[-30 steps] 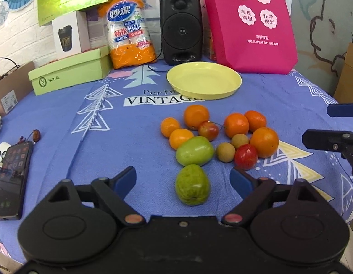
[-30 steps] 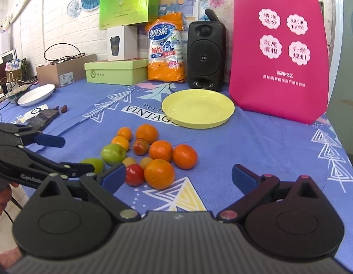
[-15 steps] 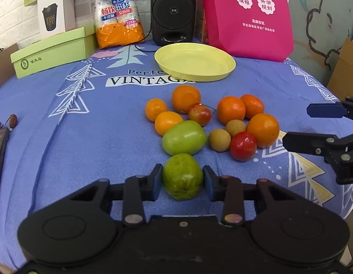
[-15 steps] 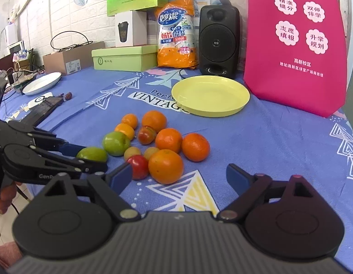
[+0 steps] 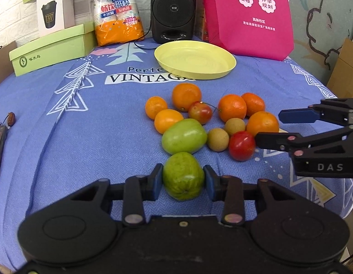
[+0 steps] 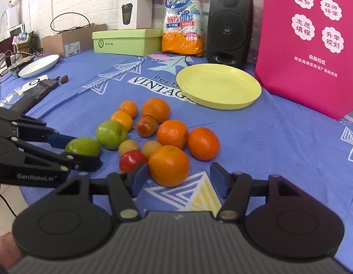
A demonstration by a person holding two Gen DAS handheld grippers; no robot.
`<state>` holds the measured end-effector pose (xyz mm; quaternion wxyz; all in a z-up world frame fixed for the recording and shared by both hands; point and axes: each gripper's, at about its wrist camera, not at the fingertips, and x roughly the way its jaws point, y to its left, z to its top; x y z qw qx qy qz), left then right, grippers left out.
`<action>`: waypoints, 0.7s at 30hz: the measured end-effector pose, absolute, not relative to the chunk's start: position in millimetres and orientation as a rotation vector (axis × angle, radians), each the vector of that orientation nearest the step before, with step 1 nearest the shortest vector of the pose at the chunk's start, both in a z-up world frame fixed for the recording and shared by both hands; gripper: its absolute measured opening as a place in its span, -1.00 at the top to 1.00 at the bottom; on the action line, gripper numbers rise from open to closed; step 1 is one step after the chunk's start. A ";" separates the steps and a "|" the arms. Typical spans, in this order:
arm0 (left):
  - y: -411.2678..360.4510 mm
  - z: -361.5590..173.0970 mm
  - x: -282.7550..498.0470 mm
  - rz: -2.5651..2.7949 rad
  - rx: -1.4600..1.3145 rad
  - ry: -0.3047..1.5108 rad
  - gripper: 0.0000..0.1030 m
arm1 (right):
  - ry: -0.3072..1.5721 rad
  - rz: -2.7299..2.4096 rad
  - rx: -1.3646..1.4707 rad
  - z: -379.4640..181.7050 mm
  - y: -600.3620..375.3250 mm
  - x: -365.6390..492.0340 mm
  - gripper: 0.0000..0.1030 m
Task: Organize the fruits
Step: 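Grasp the green guava with the left tool while the right tool grasps an orange, then carry the guava and orange to the yellow plate and release both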
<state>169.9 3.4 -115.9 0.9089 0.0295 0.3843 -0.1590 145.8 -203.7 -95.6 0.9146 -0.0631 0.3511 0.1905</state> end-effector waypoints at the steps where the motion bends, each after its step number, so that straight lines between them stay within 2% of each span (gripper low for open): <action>1: 3.4 -115.8 169.6 -0.329 0.062 0.793 0.26 | 0.724 0.396 -0.129 -96.6 -202.9 147.1 -0.15; 4: 3.7 -115.9 169.3 -0.329 0.058 0.793 0.26 | 0.740 0.398 -0.108 -100.6 -202.8 152.7 -0.14; 7: 4.8 -115.6 168.6 -0.332 0.054 0.792 0.28 | 0.769 0.434 -0.078 -107.0 -200.7 157.7 0.20; 21: 14.8 -102.9 160.0 -0.310 0.031 0.757 0.29 | 0.738 0.417 -0.050 -100.1 -209.5 139.4 0.21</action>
